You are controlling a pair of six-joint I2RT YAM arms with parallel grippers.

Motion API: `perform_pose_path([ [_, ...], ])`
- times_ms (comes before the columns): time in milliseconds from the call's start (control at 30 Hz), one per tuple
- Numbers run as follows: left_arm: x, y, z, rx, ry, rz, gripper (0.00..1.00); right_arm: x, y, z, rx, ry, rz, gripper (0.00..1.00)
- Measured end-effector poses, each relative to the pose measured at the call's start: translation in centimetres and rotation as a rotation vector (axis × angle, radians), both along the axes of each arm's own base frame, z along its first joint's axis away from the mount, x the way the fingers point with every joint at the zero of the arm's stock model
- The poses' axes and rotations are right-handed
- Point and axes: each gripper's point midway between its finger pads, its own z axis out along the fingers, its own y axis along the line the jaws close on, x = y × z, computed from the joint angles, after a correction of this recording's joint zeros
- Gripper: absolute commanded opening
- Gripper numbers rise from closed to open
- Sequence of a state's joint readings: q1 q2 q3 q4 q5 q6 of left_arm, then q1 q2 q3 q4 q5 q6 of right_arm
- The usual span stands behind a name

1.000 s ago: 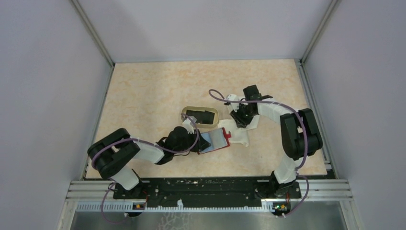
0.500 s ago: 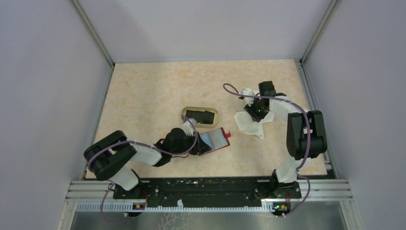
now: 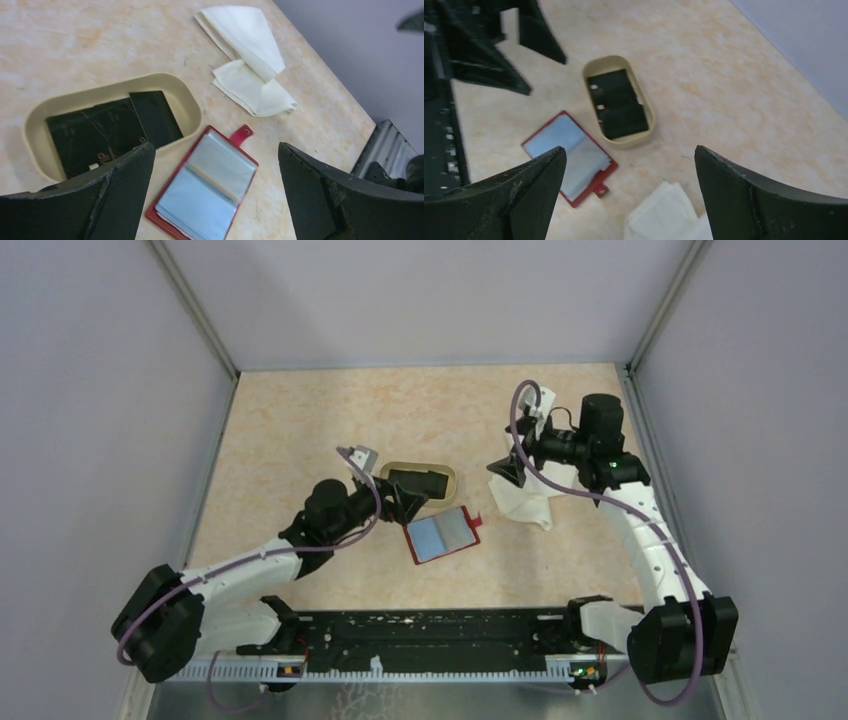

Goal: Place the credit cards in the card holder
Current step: Pick up the credit card from the storage box.

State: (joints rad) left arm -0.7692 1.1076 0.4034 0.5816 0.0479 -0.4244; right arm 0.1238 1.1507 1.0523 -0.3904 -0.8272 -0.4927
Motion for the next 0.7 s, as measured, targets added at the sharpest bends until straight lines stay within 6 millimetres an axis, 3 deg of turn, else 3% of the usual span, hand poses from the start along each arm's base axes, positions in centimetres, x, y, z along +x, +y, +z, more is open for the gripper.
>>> perform_pose_path([
  [67, 2.1, 0.2, 0.6, 0.027, 0.007, 0.022, 0.94, -1.5, 1.5, -0.3, 0.088, 0.043, 0.084, 0.98],
  [167, 4.6, -0.5, 0.6, 0.052, 0.04, 0.02, 0.89, -2.4, 2.3, -3.0, 0.125, 0.159, 0.134, 0.99],
  [267, 6.3, -1.2, -1.3, 0.076, 0.117, 0.006, 0.83, -2.8, 2.2, -4.7, 0.123, 0.217, 0.128, 0.98],
  [467, 8.5, -2.1, -6.9, 0.148, 0.312, -0.002, 0.76, -2.4, 1.8, -5.1, 0.103, 0.22, 0.094, 0.98],
  [700, 11.4, -3.7, -8.7, 0.202, 0.385, 0.012, 0.73, -1.9, 1.0, -6.4, 0.055, 0.238, 0.041, 0.98],
])
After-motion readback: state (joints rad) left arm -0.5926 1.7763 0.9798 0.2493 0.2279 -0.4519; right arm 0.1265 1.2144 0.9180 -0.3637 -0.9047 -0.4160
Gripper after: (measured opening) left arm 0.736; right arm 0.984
